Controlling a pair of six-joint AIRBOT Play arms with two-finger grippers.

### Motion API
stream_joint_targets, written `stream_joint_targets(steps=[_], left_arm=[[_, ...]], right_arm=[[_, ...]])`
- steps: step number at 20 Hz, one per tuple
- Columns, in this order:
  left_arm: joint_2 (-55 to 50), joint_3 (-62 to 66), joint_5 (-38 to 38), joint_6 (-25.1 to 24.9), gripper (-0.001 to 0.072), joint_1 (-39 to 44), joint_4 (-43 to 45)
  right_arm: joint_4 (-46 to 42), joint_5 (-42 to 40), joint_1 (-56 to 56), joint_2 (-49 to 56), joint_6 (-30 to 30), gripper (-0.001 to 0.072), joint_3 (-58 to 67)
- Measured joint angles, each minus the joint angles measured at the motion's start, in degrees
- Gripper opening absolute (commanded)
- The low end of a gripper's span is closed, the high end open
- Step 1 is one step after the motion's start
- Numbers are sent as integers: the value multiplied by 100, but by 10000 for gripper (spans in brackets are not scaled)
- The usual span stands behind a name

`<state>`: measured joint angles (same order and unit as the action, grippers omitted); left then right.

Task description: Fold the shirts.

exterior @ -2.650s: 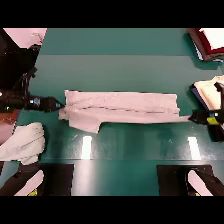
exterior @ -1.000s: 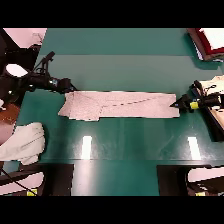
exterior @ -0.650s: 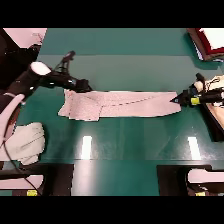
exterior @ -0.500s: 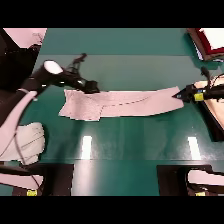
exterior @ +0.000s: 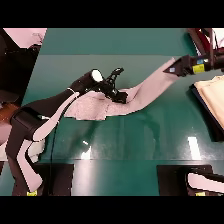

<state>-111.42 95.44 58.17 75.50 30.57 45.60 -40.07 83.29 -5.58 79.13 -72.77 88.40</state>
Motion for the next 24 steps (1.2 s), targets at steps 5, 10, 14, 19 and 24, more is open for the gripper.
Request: stream_joint_targets(steps=[5, 10, 14, 19, 24], left_arm=[[-129, 133, -11, 81, 21, 87, 87], [11, 262, 181, 323, 20, 52, 673], [437, 306, 389, 483, 20, -450, 1091], [1300, 323, 925, 452, 21, -1609, 1397], [2286, 319, 1373, 339, 21, -2844, 1703]], right_arm=[[-28, 195, -793, 516, -63, 11, 1086], [-55, 289, -1285, 839, -90, 11, 1725], [-57, 195, -1637, 914, -103, 11, 1882], [-42, -337, -2374, 1128, 96, 13, 1932], [-4, -1322, -3541, 1965, 581, 100, 1952]])
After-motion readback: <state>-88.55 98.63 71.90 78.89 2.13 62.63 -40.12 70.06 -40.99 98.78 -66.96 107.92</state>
